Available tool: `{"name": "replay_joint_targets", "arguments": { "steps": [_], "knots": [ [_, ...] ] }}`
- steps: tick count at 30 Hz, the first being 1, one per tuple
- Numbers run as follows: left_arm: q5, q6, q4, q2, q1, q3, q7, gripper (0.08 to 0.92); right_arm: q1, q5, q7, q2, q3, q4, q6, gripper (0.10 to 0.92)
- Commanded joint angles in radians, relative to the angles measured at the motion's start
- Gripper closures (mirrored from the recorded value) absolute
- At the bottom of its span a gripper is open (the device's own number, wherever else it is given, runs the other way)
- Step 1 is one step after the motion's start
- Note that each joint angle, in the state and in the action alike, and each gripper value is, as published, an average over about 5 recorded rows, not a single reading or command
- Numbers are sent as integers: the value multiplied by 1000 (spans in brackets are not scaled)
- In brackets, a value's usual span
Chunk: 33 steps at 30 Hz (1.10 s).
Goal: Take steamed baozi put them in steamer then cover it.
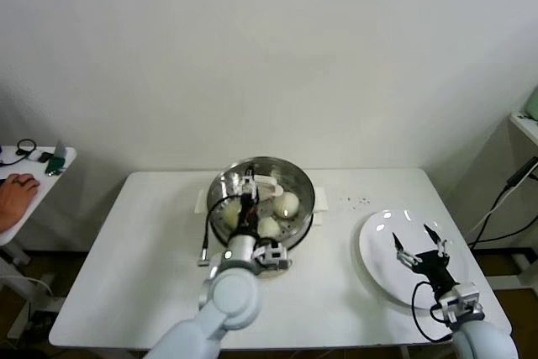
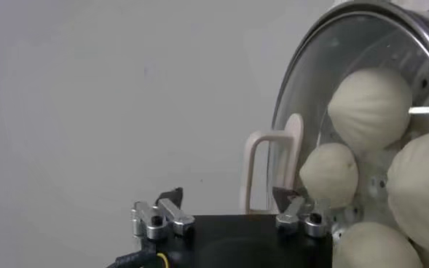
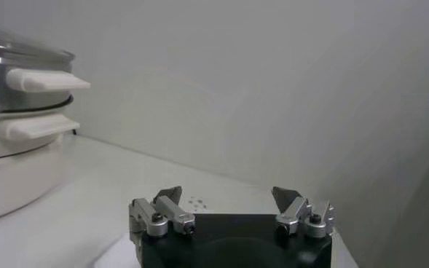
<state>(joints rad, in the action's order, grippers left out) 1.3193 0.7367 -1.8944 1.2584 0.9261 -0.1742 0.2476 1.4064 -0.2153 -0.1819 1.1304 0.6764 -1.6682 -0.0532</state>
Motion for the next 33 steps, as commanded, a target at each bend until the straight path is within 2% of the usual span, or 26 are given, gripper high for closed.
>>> {"name": "replay_joint_targets", "arguments": {
  "steps": [1, 4, 7, 14, 19, 23, 29, 33],
  "knots": [
    [-56, 9, -192, -69, 93, 28, 0, 198, 3, 15, 13, 4, 1, -22, 113, 203],
    [-86, -8, -233, -95, 134, 64, -23, 180, 3, 2, 16, 7, 5, -32, 117, 203],
    [-162, -44, -279, -115, 167, 126, -83, 178, 10, -16, 19, 6, 10, -46, 114, 203],
    [-538, -242, -330, -144, 254, 375, -256, 177, 54, -33, 7, 8, 32, -82, 86, 203],
    [-948, -446, -331, -88, 402, 605, -328, 177, 80, 10, -28, 39, 46, -104, 70, 203],
    [-1146, -573, -309, -32, 540, 718, -365, 177, 82, 12, -37, 60, 39, -108, 53, 203],
    [-1272, -834, -144, 97, 662, 834, -367, 177, 88, 5, -40, 87, 26, -131, 35, 203],
    [-1343, -915, -59, 118, 694, 864, -354, 177, 98, -12, -43, 101, 25, -152, 11, 203]
  ]
}}
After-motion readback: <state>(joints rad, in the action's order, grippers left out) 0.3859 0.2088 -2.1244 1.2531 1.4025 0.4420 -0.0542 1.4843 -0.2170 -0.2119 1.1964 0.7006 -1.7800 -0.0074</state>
